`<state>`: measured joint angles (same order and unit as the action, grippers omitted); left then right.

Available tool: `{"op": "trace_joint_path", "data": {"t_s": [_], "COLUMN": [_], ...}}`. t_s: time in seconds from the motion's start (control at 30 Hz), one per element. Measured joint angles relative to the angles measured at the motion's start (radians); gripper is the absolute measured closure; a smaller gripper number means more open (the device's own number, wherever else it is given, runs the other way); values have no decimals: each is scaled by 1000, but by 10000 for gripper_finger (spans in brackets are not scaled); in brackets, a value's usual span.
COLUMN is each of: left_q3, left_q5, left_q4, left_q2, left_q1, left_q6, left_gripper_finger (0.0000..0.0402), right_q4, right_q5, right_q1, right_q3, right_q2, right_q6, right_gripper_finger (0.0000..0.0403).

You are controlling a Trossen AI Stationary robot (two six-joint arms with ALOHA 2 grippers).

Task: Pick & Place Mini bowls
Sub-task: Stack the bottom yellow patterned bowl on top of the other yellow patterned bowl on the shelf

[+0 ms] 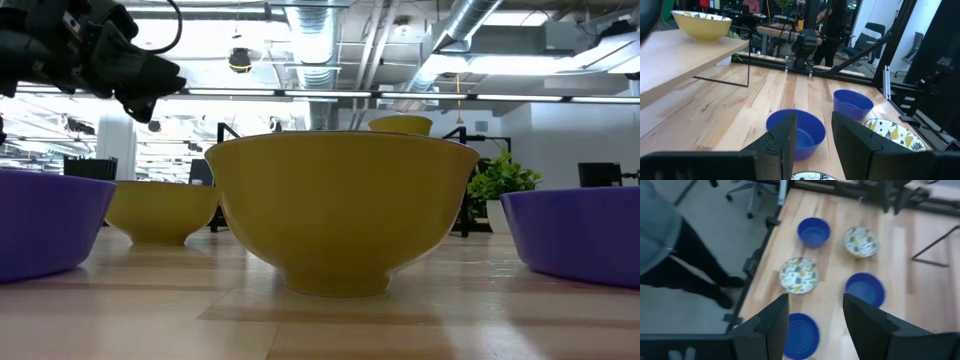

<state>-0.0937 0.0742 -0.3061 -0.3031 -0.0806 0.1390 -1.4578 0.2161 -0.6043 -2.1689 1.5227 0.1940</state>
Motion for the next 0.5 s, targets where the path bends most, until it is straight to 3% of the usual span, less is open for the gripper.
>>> {"op": "trace_joint_path", "data": {"t_s": [0.3,0.5], "left_q3": [0,0], "left_q5": [0,0], "left_q4": [-61,-71], "left_q2": [0,0], "left_q1": [0,0], "left_q6": [0,0], "left_gripper_finger": [279,279], "right_q4": [-6,0], "right_q5": [181,195], "right_q1": [-76,-74], "right_q3": [0,1], "right_q2": [-18,-13], "right_q6": [18,18], "right_gripper_finger": [226,226]}}
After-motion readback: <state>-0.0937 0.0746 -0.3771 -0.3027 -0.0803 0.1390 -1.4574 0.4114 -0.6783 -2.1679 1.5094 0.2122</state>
